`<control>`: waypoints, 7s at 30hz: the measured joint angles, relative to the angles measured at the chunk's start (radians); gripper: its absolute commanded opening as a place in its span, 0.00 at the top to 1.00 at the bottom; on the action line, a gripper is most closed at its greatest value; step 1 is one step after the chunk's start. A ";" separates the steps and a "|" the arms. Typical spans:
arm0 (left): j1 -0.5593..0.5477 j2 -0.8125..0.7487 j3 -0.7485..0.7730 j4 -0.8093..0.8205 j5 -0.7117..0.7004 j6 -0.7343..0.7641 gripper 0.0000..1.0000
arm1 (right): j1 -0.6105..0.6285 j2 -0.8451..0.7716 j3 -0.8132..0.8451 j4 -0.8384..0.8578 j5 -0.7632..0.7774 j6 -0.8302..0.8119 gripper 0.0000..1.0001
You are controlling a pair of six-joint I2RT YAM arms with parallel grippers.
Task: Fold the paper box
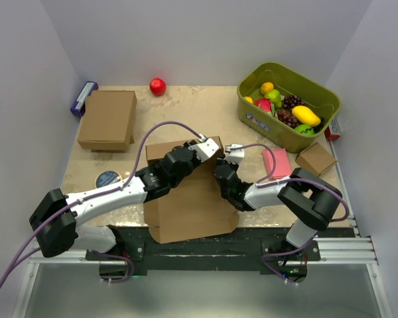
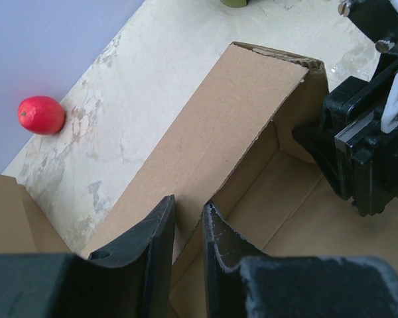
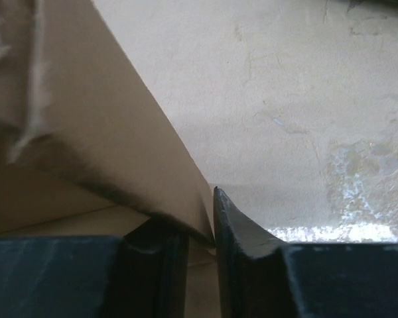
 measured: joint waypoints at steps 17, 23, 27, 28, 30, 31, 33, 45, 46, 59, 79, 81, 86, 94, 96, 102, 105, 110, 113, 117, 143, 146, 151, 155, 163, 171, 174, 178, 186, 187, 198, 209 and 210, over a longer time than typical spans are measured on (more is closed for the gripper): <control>0.148 0.049 0.073 -0.077 -0.005 -0.060 0.93 | -0.026 -0.606 -0.032 -0.663 -0.259 0.114 0.21; 0.257 0.121 0.100 -0.085 0.035 -0.087 0.93 | -0.026 -0.846 -0.133 -0.901 -0.434 0.262 0.22; 0.319 0.179 0.117 -0.083 0.061 -0.100 0.93 | -0.026 -0.986 -0.226 -0.991 -0.535 0.373 0.22; 0.332 0.189 0.117 -0.083 0.066 -0.101 0.93 | -0.026 -1.014 -0.241 -1.020 -0.549 0.398 0.23; 0.354 0.207 0.118 -0.083 0.078 -0.104 0.93 | -0.026 -1.065 -0.256 -1.084 -0.573 0.439 0.22; 0.362 0.213 0.118 -0.083 0.082 -0.105 0.93 | -0.026 -1.088 -0.258 -1.109 -0.584 0.454 0.22; 0.381 0.230 0.120 -0.084 0.094 -0.108 0.93 | -0.026 -1.127 -0.258 -1.139 -0.597 0.476 0.22; 0.576 0.400 0.187 -0.191 0.224 -0.175 0.94 | -0.026 -1.128 -0.258 -1.175 -0.646 0.526 0.20; 0.581 0.409 0.192 -0.211 0.232 -0.182 0.94 | -0.026 -1.112 -0.258 -1.170 -0.650 0.526 0.20; 0.600 0.472 0.280 -0.238 0.323 -0.225 0.94 | -0.026 -1.039 -0.330 -0.986 -0.708 0.579 0.23; 0.513 0.310 0.221 -0.282 0.354 -0.226 0.33 | -0.026 -1.096 -0.138 -1.021 -0.521 0.424 0.86; 0.510 0.244 0.214 -0.285 0.387 -0.224 0.25 | -0.026 -1.078 -0.082 -1.033 -0.503 0.379 0.90; 0.509 0.020 0.186 -0.242 0.539 -0.224 0.18 | -0.028 -1.000 0.080 -1.103 -0.489 0.224 0.92; 0.523 -0.192 0.148 -0.126 0.787 -0.195 0.12 | -0.034 -0.825 0.352 -1.265 -0.537 -0.034 0.98; 0.536 -0.199 0.140 -0.116 0.821 -0.179 0.11 | -0.039 -0.808 0.383 -1.287 -0.559 -0.069 0.98; 0.588 -0.200 0.110 -0.091 0.932 -0.135 0.11 | -0.083 -0.722 0.512 -1.355 -0.705 -0.209 0.98; 0.612 -0.204 0.101 -0.070 0.984 -0.119 0.09 | -0.106 -0.694 0.542 -1.372 -0.780 -0.266 1.00; 0.666 -0.224 0.076 -0.023 1.073 -0.111 0.09 | -0.147 -0.657 0.566 -1.389 -0.903 -0.343 1.00; 0.694 -0.226 0.065 0.010 1.119 -0.112 0.08 | -0.161 -0.639 0.570 -1.395 -0.954 -0.375 1.00; 0.713 -0.228 0.047 0.048 1.152 -0.113 0.08 | -0.172 -0.628 0.575 -1.397 -1.009 -0.414 1.00; 0.745 -0.127 0.043 0.063 1.310 -0.140 1.00 | -0.194 -0.649 0.619 -1.323 -0.852 -0.445 0.02; 0.745 -0.127 0.037 0.073 1.255 -0.162 1.00 | -0.196 -0.730 0.578 -1.276 -0.745 -0.420 0.01; 0.745 -0.127 0.024 0.084 1.172 -0.188 1.00 | -0.200 -0.880 0.414 -1.194 -0.628 -0.379 0.01; 0.752 -0.127 0.023 0.095 1.127 -0.211 1.00 | -0.220 -0.935 0.267 -1.135 -0.588 -0.351 0.01; 0.778 -0.127 -0.003 0.134 1.087 -0.235 1.00 | -0.255 -0.910 0.109 -0.967 -0.599 -0.307 0.02; 0.778 -0.127 -0.010 0.159 1.086 -0.256 1.00 | -0.275 -0.801 0.022 -0.727 -0.691 -0.290 0.41; 0.778 -0.122 -0.011 0.173 1.080 -0.280 1.00 | -0.275 -0.782 0.020 -0.676 -0.694 -0.291 0.69; 0.779 -0.092 -0.035 0.256 1.062 -0.332 1.00 | -0.276 -0.756 0.020 -0.610 -0.662 -0.304 0.76; 0.781 0.025 -0.066 0.401 1.050 -0.422 0.82 | -0.276 -0.598 0.061 -0.537 -0.537 -0.365 0.80; 0.781 0.035 -0.066 0.407 1.049 -0.425 0.76 | -0.276 -0.587 0.063 -0.530 -0.528 -0.370 0.80; 0.783 -0.001 -0.067 0.276 0.854 -0.435 0.16 | -0.280 -0.575 0.069 -0.491 -0.478 -0.407 0.11; 0.789 -0.359 -0.190 -0.207 0.250 -0.550 0.00 | -0.280 -0.697 0.109 -0.578 -0.497 -0.433 0.01; 0.790 -0.363 -0.197 -0.253 0.211 -0.577 0.00 | -0.280 -0.715 0.109 -0.589 -0.505 -0.433 0.01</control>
